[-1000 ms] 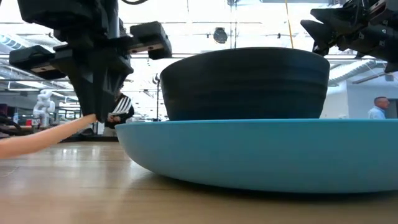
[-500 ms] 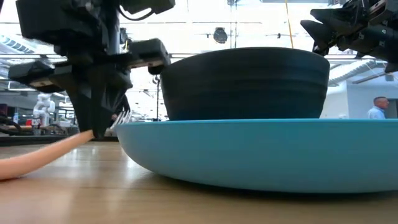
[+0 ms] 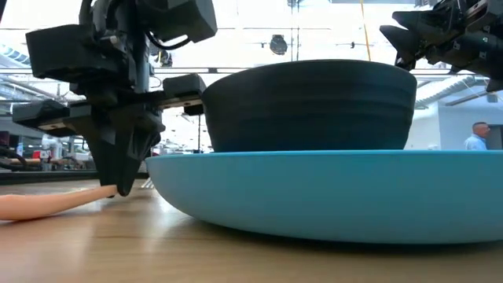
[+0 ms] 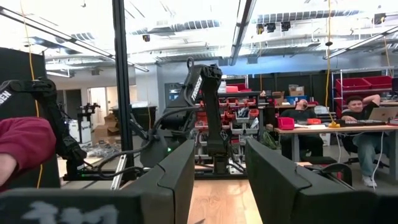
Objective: Set table place
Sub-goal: Put the orange fork on the left side of the blue plate
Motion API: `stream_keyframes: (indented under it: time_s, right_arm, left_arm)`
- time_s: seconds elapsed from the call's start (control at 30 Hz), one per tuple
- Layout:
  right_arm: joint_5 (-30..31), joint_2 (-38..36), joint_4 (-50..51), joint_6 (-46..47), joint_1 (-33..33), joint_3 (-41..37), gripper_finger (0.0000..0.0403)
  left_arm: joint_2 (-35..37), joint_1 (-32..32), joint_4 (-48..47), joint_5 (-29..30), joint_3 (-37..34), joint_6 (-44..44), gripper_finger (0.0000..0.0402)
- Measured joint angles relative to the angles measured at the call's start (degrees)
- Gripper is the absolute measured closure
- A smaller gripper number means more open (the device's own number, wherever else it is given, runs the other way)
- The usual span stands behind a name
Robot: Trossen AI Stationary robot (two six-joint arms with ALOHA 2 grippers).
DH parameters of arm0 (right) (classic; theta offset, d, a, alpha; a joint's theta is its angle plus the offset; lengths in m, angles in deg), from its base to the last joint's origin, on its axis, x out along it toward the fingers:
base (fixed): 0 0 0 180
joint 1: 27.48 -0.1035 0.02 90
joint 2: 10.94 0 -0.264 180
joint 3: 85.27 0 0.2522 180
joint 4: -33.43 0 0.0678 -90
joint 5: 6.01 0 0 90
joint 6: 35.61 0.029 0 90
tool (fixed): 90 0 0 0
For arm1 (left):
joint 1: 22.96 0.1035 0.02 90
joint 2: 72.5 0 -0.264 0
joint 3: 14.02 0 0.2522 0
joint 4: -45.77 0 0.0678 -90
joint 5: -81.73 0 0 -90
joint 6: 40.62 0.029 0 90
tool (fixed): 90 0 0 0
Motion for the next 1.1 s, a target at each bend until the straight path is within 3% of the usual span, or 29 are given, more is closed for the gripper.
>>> stream_keyframes:
  time_s: [0.57, 0.87, 1.1]
  right_arm:
    - [0.0, 0.0, 0.0, 0.0, 0.0, 0.0, 0.0273]
    - [0.0, 0.0, 0.0, 0.0, 0.0, 0.0, 0.0273]
    - [0.0, 0.0, 0.0, 0.0, 0.0, 0.0, 0.0273]
  left_arm:
    - [0.4, 0.7, 4.3, -1.2, -3.5, -0.5, 0.038]
    - [0.2, 0.7, 4.3, -2.0, -3.6, -0.7, 0.0331]
    - [0.2, 0.7, 5.1, -2.1, -3.6, -2.8, 0.0344]
